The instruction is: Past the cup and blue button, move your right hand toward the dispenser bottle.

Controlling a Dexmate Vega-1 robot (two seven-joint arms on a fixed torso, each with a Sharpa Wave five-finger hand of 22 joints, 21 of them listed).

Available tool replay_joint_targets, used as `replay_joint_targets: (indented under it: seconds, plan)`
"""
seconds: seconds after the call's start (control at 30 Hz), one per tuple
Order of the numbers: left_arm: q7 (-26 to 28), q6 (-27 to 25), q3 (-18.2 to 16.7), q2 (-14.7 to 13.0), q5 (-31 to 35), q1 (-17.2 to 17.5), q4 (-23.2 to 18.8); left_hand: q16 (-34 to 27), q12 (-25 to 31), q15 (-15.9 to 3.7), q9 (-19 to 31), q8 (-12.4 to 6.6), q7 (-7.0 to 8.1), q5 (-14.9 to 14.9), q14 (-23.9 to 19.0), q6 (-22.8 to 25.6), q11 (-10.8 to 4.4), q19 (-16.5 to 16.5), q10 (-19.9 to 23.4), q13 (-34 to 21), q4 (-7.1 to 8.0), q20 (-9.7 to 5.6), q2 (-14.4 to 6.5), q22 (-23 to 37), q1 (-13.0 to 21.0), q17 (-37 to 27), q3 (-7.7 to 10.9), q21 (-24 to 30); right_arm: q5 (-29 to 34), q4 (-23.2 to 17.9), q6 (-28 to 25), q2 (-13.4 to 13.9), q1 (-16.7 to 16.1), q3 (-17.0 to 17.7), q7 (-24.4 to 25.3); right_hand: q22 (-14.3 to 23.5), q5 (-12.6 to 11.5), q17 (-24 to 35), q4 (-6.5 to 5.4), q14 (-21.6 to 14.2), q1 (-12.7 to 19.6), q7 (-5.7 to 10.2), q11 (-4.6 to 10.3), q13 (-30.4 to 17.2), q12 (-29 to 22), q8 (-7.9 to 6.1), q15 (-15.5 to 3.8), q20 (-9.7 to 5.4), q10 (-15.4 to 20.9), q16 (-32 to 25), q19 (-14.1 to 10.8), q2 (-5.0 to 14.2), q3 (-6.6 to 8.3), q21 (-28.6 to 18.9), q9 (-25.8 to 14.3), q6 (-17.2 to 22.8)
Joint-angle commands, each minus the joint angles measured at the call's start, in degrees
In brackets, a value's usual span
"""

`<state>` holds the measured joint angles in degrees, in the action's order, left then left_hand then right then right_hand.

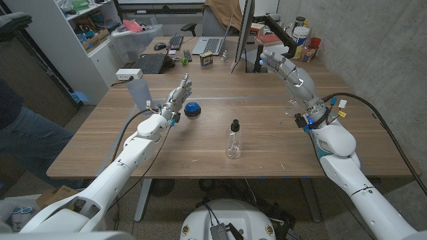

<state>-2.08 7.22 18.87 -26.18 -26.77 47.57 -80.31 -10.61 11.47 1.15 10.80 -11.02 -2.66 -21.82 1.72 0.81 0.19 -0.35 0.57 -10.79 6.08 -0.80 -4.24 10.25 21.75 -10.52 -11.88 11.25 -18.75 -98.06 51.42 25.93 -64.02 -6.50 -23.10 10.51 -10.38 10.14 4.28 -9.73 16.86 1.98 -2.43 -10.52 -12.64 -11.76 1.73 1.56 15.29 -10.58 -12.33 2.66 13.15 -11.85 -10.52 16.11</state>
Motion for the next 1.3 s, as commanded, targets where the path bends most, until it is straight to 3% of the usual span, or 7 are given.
replay_joint_targets:
  seconds: [0.03, 1.3]
  plan:
    - [0.1, -0.9, 0.5, -0.6, 0.4, -0.2, -0.6, -0.3, 0.3, 0.08, 0.1, -0.48, 0.33, 0.0, -0.2, 0.3, -0.62, 0.1, 0.3, -0.2, 0.08, 0.20, -0.4, 0.1, 0.5, -0.2, -0.43, 0.3, 1.4, -0.5, 1.8, 0.3, -0.2, 0.1, 0.0, 0.2, -0.4, 0.1, 0.43, -0.5, 0.8, 0.91, 0.76, -0.2, -0.2, -0.31, -0.40, 0.25, 0.3, 0.0, -0.1, -0.03, 0.02, 0.2, -0.2, 0.7]
    - [-0.1, -1.3, 1.2, -0.9, 1.0, -0.9, -1.1, -0.3, 0.3, -0.04, 0.1, -0.58, 0.54, 0.1, -0.1, 0.7, -0.96, 0.0, 0.2, -0.2, -0.04, 0.50, -0.8, 0.1, 1.1, -0.2, -0.70, 0.2, 11.3, -4.8, 3.4, 2.1, -0.6, 1.9, 0.7, 0.2, -0.5, 0.1, 1.71, 0.3, 1.9, 1.90, 1.12, -0.2, 0.3, 0.04, -0.21, 1.77, -0.6, 0.2, 0.8, -0.96, -0.08, 0.4, -0.2, 1.0]
